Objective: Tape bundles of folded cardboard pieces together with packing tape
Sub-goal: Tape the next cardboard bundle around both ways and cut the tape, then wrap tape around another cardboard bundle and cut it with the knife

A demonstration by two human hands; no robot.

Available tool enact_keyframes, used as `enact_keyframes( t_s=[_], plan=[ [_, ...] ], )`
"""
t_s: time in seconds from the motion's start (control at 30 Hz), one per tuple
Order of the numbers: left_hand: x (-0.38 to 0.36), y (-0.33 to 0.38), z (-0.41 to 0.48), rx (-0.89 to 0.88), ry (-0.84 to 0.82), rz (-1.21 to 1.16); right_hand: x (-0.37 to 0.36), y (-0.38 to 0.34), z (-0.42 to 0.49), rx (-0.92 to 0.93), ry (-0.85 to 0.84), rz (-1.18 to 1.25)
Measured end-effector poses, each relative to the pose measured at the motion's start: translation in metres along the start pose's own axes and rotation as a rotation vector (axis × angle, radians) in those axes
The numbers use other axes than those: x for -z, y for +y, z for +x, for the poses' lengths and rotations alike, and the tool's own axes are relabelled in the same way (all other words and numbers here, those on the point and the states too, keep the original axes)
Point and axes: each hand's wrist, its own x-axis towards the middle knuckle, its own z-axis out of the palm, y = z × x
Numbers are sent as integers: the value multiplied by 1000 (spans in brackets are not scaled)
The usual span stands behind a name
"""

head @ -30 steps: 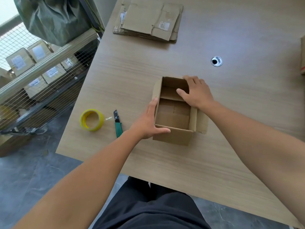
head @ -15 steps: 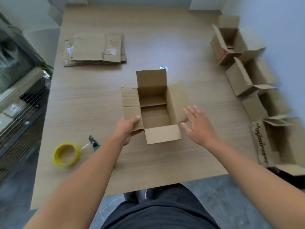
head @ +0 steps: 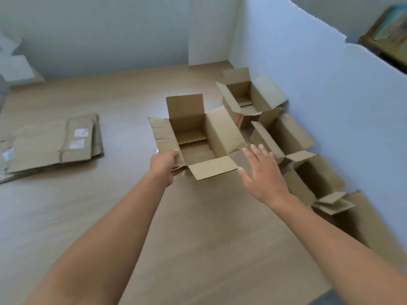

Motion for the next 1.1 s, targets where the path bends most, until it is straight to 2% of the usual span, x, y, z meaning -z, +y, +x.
enact_keyframes(
  t_s=[0.13, 0.3, 0.47, 0.6, 0.77, 0.9, 1.0, 1.1],
  plan=[
    [-69, 28, 69, -9, 31, 45, 14, 42, 101, 62, 43, 32],
    [-122, 48, 128, 34, 4, 70, 17, 86, 185, 87, -14, 18],
    [-150, 53, 149, 29, 24, 70, 10, 101, 211, 116, -44, 13],
    [-146, 57, 136, -107, 50, 186, 7, 86, 194, 184, -26, -11],
    [-83, 40, 64, -426, 246, 544, -3, 27, 128, 272, -125, 44],
    [7, -10, -17, -631, 227, 1107, -27, -45, 51, 315, -221, 59],
    [83, -53, -83, -542, 218, 1388, -46, -101, -14, 351, -272, 28],
    [169, -90, -145, -458, 237, 1440, -64, -158, -80, 365, -314, 48]
  ],
)
